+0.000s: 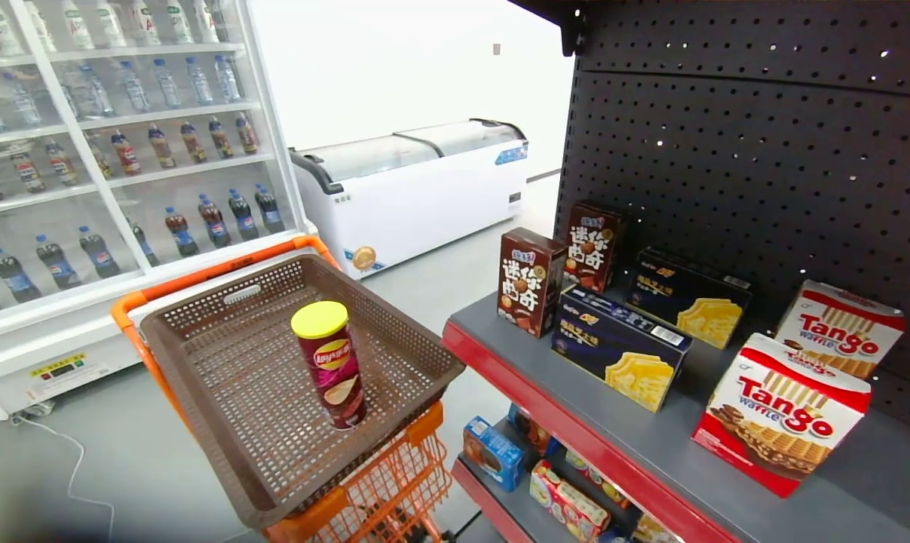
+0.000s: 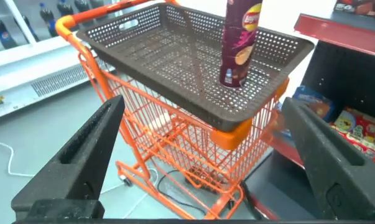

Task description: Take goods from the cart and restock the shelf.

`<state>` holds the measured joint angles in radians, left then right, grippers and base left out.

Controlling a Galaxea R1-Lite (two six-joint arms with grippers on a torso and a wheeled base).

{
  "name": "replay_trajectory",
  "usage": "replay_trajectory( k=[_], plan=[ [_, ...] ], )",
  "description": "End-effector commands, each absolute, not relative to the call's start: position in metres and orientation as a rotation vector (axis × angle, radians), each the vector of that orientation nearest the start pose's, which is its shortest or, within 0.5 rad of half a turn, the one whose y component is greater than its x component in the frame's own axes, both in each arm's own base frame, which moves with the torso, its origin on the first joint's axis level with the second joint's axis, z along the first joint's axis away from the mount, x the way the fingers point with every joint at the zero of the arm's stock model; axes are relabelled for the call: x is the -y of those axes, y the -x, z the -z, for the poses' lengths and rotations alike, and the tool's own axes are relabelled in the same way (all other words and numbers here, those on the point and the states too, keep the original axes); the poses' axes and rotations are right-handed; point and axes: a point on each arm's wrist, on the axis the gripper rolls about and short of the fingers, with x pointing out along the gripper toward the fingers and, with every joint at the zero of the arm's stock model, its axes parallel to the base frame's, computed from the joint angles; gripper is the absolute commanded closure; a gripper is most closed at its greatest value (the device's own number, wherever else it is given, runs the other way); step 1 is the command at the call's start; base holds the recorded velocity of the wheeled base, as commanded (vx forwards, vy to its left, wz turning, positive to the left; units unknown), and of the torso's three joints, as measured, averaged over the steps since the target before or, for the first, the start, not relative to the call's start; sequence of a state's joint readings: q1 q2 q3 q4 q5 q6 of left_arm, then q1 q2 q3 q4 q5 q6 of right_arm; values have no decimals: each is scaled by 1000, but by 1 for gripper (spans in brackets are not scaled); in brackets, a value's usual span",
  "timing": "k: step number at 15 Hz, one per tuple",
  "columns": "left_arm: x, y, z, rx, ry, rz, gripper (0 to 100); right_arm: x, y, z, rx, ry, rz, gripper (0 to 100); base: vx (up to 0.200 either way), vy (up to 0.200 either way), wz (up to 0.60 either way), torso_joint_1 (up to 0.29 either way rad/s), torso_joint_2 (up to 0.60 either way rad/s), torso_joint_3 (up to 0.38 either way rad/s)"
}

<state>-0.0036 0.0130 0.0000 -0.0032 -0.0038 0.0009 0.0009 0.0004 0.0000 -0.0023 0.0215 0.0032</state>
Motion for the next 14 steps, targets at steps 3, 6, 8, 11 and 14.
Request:
replay_trajectory(
  k=[3, 6, 8, 11, 14],
  plan=[
    [0, 27, -95, 61, -40, 5, 0, -1, 23, -76, 3, -3, -21, 0, 0, 0, 0, 0, 0, 0],
    [0, 20, -167, -8, -104, -3, 0, -1, 23, -76, 3, -3, -20, 0, 0, 0, 0, 0, 0, 0],
    [0, -20, -194, -170, -127, 12, 0, 0, 23, -76, 3, -3, -21, 0, 0, 0, 0, 0, 0, 0],
    [-2, -71, -190, -402, -126, -9, 0, -1, 23, -76, 3, -5, -23, 0, 0, 0, 0, 0, 0, 0],
    [0, -120, -181, -476, -77, 147, 0, -1, 23, -76, 3, -3, -23, 0, 0, 0, 0, 0, 0, 0]
  ],
)
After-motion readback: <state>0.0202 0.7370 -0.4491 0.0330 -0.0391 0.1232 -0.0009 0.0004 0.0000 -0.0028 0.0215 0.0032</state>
